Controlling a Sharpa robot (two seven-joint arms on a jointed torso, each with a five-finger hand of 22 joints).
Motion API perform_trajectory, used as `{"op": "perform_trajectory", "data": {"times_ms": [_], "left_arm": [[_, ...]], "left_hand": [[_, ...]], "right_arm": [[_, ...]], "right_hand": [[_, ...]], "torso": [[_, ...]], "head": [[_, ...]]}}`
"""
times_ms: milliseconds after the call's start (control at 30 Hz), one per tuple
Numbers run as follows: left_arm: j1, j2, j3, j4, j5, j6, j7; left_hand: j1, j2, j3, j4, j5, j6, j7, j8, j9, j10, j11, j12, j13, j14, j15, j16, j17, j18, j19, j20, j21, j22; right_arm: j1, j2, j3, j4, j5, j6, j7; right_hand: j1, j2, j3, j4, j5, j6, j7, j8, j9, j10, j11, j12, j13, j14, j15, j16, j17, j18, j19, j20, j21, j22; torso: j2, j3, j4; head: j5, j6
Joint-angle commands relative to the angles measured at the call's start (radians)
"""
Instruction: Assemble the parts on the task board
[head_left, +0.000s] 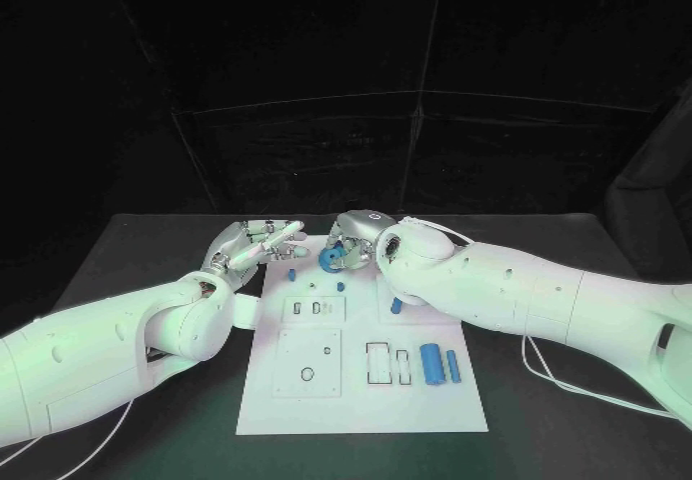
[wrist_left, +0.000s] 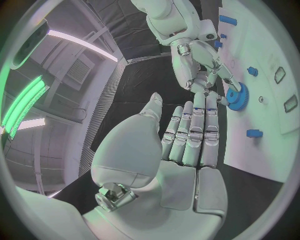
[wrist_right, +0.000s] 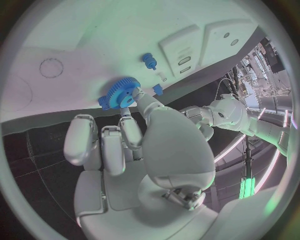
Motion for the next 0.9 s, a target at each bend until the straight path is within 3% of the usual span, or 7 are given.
{"op": "perform_trajectory", "data": {"times_ms": [33,133,333,567,767,867,900], "left_arm": [[0.001,0.001,0.001,0.0,0.0,0.009,0.005],[0.001,0.001,0.001,0.0,0.0,0.009,0.005],[0.001,0.001,0.001,-0.001,0.0,0.01,0.004],[0.001,0.001,0.001,-0.001,0.0,0.01,0.003],[0.001,0.001,0.001,-0.001,0.0,0.01,0.002],[0.001,0.0,0.001,-0.001,0.0,0.01,0.002],[0.001,0.0,0.001,-0.001,0.0,0.01,0.002]], "left_hand": [[0.001,0.008,0.001,-0.004,0.004,0.008,0.0,-0.003,0.0,0.008,-0.002,-0.002,-0.001,0.008,0.001,-0.007,0.001,0.007,0.004,0.0,-0.004,-0.001],[0.001,0.008,0.001,-0.004,0.004,0.008,0.0,-0.003,0.0,0.008,-0.002,-0.002,-0.001,0.008,0.001,-0.007,0.001,0.007,0.004,0.0,-0.004,-0.001],[0.001,0.008,0.001,-0.005,0.004,0.008,0.0,-0.003,0.0,0.008,-0.002,-0.003,-0.001,0.008,0.001,-0.007,0.001,0.007,0.004,0.0,-0.005,-0.001],[0.001,0.008,0.0,-0.006,0.004,0.008,0.0,-0.004,0.0,0.008,-0.002,-0.003,-0.001,0.008,0.001,-0.008,0.002,0.007,0.004,0.0,-0.005,-0.001],[0.001,0.008,0.0,-0.006,0.004,0.007,0.001,-0.005,-0.001,0.007,-0.001,-0.004,-0.001,0.008,0.001,-0.009,0.002,0.006,0.005,0.0,-0.006,-0.002],[0.001,0.008,0.0,-0.006,0.004,0.007,0.001,-0.005,-0.001,0.007,-0.001,-0.004,-0.001,0.008,0.001,-0.009,0.002,0.006,0.005,0.0,-0.006,-0.002],[0.001,0.008,0.0,-0.006,0.004,0.007,0.001,-0.005,-0.001,0.007,-0.001,-0.004,-0.001,0.008,0.001,-0.009,0.002,0.006,0.005,0.0,-0.006,-0.002]], "right_arm": [[-0.001,0.005,-0.002,-0.007,-0.006,0.032,-0.001],[-0.001,0.007,-0.002,-0.013,-0.003,0.029,-0.003],[-0.001,0.007,-0.002,-0.018,0.01,0.041,-0.004],[-0.001,0.004,-0.002,-0.016,0.026,0.073,-0.008],[-0.001,-0.004,-0.002,-0.014,0.035,0.088,-0.022],[-0.001,-0.012,-0.002,-0.008,0.039,0.037,-0.017],[-0.001,-0.021,-0.002,0.0,0.047,-0.023,-0.001]], "right_hand": [[-0.021,-0.01,0.003,-0.001,0.004,0.015,0.001,-0.018,0.038,-0.008,0.01,-0.016,-0.012,0.065,0.012,0.003,0.052,-0.01,0.004,0.008,0.002,-0.002],[-0.047,-0.035,-0.014,0.005,-0.012,-0.074,0.023,-0.052,0.033,-0.03,0.031,-0.047,-0.038,0.067,0.029,0.008,0.064,-0.011,0.002,0.022,0.001,-0.003],[-0.113,-0.062,-0.083,0.052,0.016,-0.144,0.039,-0.048,0.036,-0.057,0.047,-0.081,-0.069,0.068,0.045,0.014,0.078,-0.009,-0.001,0.041,0.002,-0.004],[-0.244,-0.038,-0.201,0.187,0.167,-0.116,0.035,-0.037,0.042,-0.051,0.047,-0.059,-0.052,0.069,0.046,0.018,0.089,-0.01,0.0,0.044,0.007,0.004],[-0.253,-0.021,-0.247,0.224,0.171,-0.107,0.033,-0.039,0.041,-0.044,0.046,-0.042,-0.036,0.071,0.046,0.022,0.098,-0.011,0.004,0.043,0.012,0.014],[-0.249,-0.017,-0.256,0.229,0.168,-0.107,0.034,-0.04,0.041,-0.038,0.046,-0.032,-0.027,0.072,0.046,0.023,0.101,-0.012,0.006,0.043,0.015,0.018],[-0.231,-0.012,-0.263,0.226,0.172,-0.106,0.033,-0.041,0.041,-0.027,0.045,-0.012,-0.009,0.072,0.046,0.024,0.105,-0.013,0.008,0.043,0.017,0.022]], "torso": [[0.0,0.0005,-0.0003],[0.0,0.0003,-0.001],[0.0,0.0007,-0.0011],[-0.001,0.0011,-0.0011],[0.001,0.0015,-0.0026],[0.001,0.0013,-0.0029],[0.001,0.0022,-0.0043]], "head": [[0.001,-0.001],[0.0,-0.003],[-0.001,-0.003],[-0.002,-0.004],[-0.005,-0.001],[-0.006,-0.001],[-0.006,0.0]]}}
